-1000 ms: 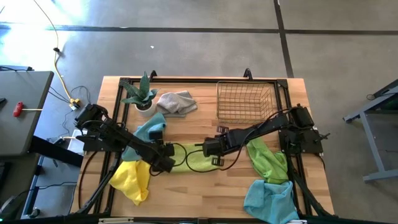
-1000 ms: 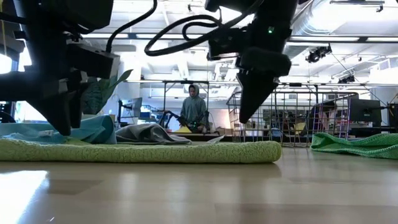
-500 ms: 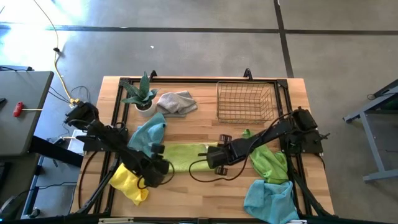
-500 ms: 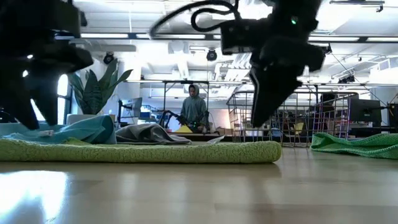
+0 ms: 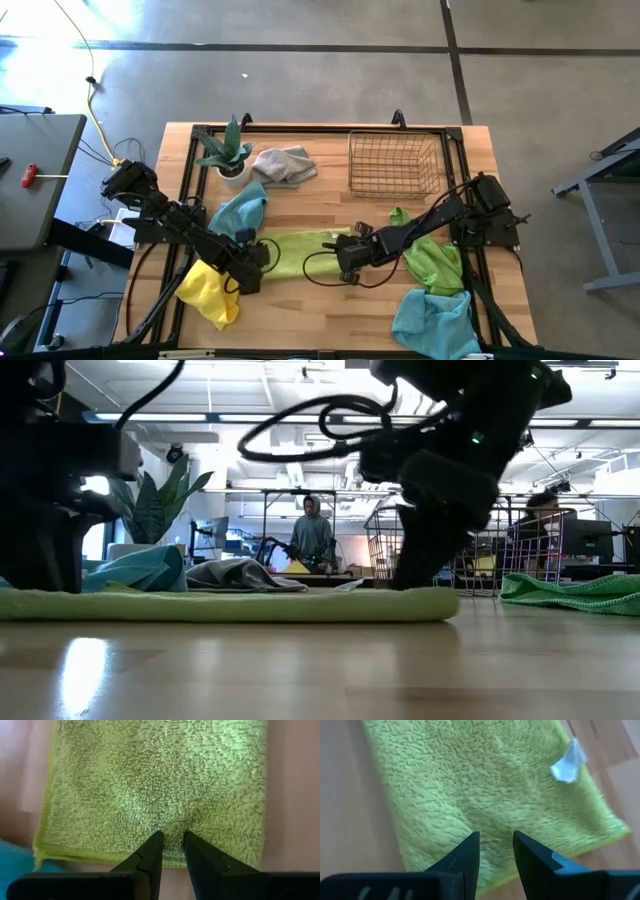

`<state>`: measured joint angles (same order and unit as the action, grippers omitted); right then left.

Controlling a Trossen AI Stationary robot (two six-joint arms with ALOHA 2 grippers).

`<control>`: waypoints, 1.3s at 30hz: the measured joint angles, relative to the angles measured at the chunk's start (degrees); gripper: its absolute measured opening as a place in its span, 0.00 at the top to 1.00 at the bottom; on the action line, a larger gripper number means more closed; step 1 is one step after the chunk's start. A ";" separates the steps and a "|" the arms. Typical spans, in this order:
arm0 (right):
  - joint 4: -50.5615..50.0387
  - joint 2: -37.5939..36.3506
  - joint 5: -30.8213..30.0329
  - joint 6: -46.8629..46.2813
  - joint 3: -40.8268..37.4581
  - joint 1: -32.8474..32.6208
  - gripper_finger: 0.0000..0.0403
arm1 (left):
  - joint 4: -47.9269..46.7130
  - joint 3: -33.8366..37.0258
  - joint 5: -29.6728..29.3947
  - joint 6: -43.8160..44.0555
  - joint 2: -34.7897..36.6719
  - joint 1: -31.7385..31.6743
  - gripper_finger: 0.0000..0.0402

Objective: Fold microfiber towels
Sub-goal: Fold the light green microfiber towel

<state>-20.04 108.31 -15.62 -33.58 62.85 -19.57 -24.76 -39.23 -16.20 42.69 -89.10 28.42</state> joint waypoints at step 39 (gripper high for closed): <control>-11.74 -10.47 -4.45 -60.26 -4.60 -9.04 0.44 | 11.62 4.90 -0.99 -14.38 4.04 -5.60 0.82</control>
<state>-31.78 97.85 -20.07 -93.84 58.25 -28.61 -13.13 -34.33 -17.19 28.32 -85.06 22.83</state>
